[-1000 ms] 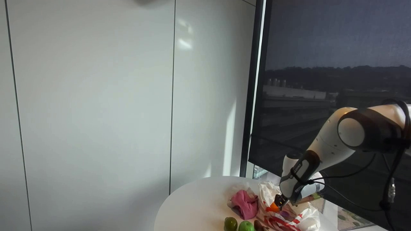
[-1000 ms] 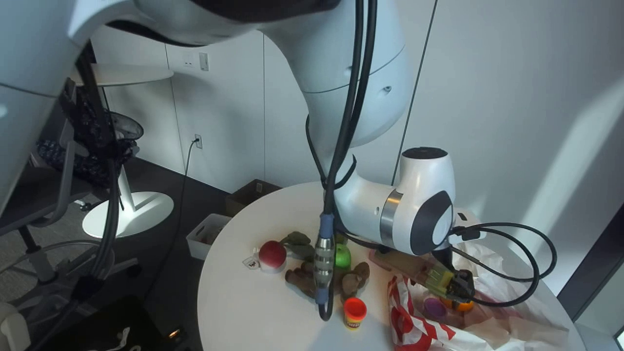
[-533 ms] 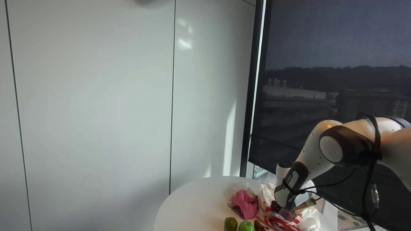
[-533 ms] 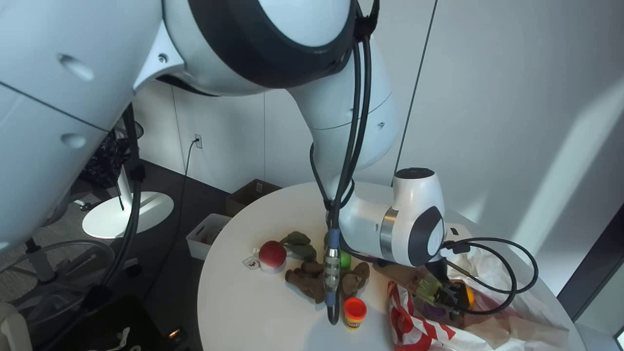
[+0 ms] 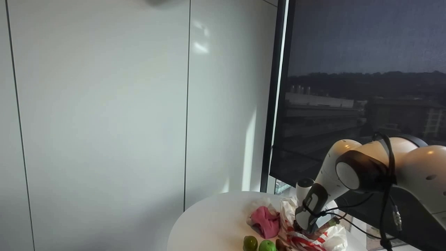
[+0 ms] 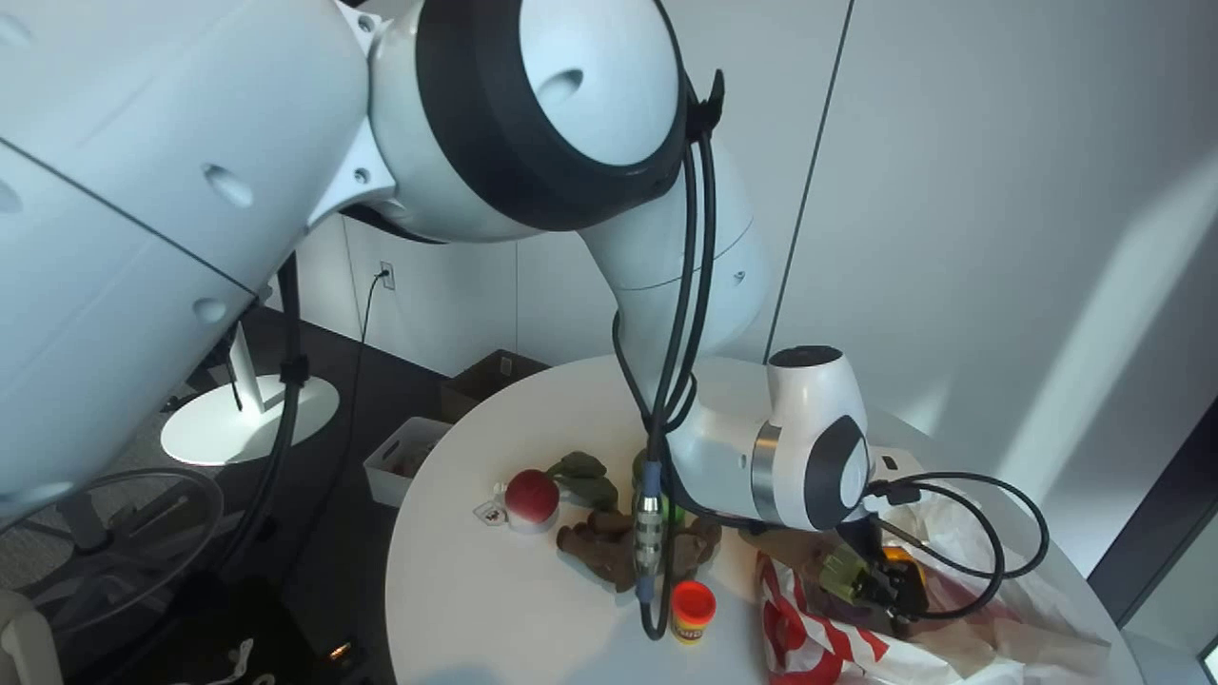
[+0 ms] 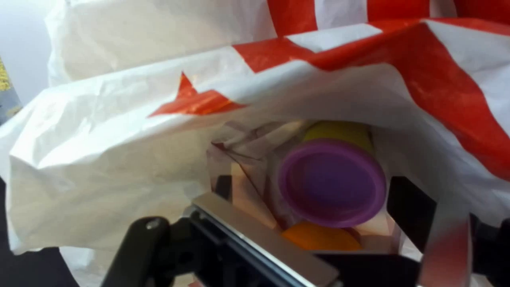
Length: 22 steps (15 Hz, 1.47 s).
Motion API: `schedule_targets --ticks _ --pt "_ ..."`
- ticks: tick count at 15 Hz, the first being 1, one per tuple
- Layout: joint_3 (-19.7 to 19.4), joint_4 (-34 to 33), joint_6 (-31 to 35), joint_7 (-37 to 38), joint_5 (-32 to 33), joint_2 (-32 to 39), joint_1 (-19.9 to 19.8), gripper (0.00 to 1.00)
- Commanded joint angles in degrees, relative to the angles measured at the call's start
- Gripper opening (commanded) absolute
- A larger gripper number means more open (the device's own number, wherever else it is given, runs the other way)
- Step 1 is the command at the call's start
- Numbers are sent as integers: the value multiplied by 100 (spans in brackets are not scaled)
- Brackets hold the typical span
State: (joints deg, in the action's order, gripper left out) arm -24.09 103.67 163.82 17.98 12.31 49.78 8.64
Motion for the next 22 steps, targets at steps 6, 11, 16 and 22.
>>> schedule_targets --ticks 6,11,16,22 --pt "13 -189 -66 14 -276 30 -90 42" --pt "-112 -63 -399 59 -286 -309 -5 23" --pt "-252 -20 -766 195 -122 -649 37 16" --pt "68 -126 -1182 102 -127 -647 -217 63"
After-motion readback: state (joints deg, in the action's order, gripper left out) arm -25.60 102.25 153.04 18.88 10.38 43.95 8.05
